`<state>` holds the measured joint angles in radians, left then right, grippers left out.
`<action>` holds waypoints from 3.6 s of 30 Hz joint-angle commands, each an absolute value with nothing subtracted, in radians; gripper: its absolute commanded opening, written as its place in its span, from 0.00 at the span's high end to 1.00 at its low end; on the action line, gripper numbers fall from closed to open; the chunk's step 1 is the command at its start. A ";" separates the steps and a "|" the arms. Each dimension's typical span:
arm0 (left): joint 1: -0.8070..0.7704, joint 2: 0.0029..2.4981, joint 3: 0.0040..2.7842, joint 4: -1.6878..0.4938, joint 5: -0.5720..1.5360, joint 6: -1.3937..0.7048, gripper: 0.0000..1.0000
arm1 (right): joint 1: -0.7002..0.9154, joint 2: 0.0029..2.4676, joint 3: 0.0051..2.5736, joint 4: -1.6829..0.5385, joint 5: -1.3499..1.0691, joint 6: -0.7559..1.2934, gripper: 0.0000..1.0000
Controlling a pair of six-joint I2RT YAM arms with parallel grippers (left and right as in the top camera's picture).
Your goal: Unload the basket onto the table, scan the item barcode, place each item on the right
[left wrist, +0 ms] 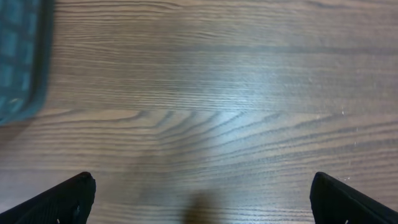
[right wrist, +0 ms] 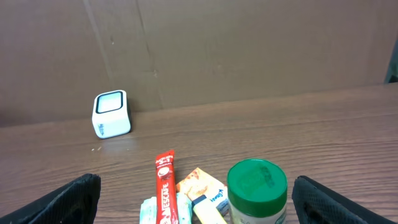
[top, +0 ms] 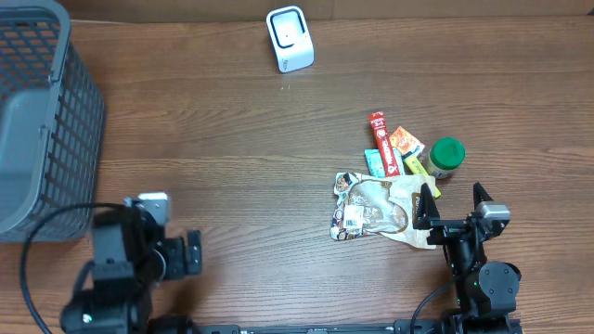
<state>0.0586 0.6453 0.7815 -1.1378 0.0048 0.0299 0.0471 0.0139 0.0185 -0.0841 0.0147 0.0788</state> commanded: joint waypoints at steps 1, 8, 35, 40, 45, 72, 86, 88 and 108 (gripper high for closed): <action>0.020 0.585 0.713 -1.113 0.009 0.046 0.00 | 0.044 0.003 0.008 -0.082 0.016 0.074 0.00; 0.006 0.492 0.585 -1.032 0.004 0.044 0.00 | 0.044 0.003 0.008 -0.082 0.017 0.074 0.00; 0.019 0.092 0.099 0.163 -0.021 0.028 0.00 | 0.044 0.003 0.008 -0.082 0.017 0.074 0.00; 0.058 0.048 0.022 0.165 0.002 -0.035 0.00 | 0.044 0.003 0.008 -0.082 0.017 0.074 0.00; 0.072 0.019 0.005 0.100 0.018 -0.040 0.00 | 0.044 0.003 0.008 -0.082 0.016 0.074 0.00; 0.072 0.004 0.005 -0.078 0.012 -0.019 0.00 | 0.044 0.003 0.008 -0.082 0.017 0.074 0.00; 0.072 0.004 0.005 -0.078 0.012 -0.019 0.00 | 0.044 0.003 0.008 -0.082 0.016 0.074 0.00; 0.072 0.004 0.005 -0.078 0.012 -0.019 0.00 | 0.044 0.003 0.008 -0.082 0.017 0.074 0.00; 0.072 0.004 0.005 -0.078 0.012 -0.019 0.00 | 0.044 0.003 0.008 -0.082 0.016 0.074 0.00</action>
